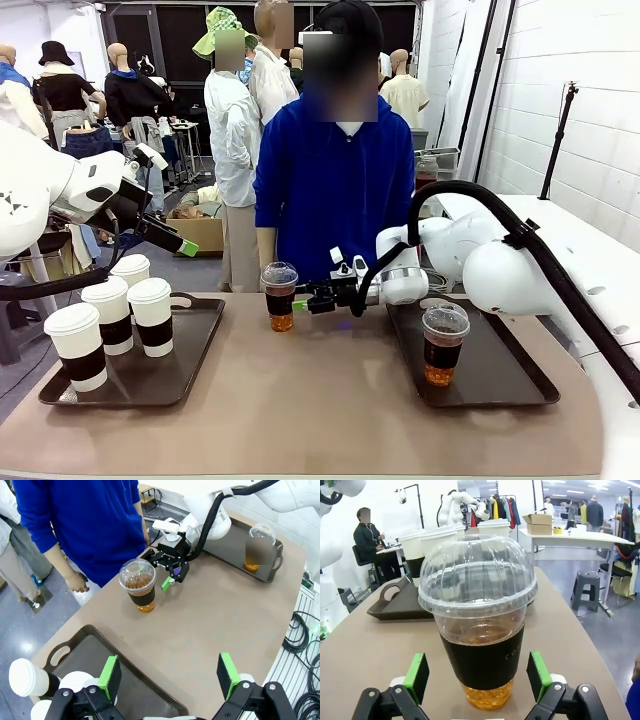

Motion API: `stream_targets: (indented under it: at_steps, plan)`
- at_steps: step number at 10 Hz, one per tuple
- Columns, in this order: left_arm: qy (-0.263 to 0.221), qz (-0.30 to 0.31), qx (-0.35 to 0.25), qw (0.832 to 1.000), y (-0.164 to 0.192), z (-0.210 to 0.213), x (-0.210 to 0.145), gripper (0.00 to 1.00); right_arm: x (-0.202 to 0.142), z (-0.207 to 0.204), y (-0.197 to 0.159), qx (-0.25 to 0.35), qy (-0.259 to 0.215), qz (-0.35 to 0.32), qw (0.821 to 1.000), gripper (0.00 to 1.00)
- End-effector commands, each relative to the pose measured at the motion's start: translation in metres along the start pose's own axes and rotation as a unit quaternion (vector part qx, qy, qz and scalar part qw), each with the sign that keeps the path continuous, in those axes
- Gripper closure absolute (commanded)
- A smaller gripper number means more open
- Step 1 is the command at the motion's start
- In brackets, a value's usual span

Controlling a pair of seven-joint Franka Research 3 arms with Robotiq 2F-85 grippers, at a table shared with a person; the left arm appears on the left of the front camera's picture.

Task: Distribute the coffee onto the tray.
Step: Pick up another iced Americano from the middle of the table and place it on the right Handle tray.

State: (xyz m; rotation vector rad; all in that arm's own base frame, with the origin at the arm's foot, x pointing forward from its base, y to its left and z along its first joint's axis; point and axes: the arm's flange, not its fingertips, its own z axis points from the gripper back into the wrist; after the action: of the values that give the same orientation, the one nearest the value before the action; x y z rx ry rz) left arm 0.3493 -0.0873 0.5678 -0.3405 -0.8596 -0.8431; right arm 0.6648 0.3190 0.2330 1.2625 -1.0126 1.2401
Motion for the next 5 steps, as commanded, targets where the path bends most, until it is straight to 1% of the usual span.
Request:
stream_targets:
  at_steps: [1, 5]
  plan:
    - [-0.002, 0.002, -0.002, 1.0, 0.001, 0.0, -0.001, 0.0, 0.002, -0.008, -0.009, 0.006, 0.015, -0.01, 1.0, 0.0]
    - [-0.002, 0.002, -0.002, 1.0, 0.001, 0.0, -0.001, 0.0, -0.001, -0.018, -0.013, 0.01, 0.015, -0.013, 1.0, 0.0]
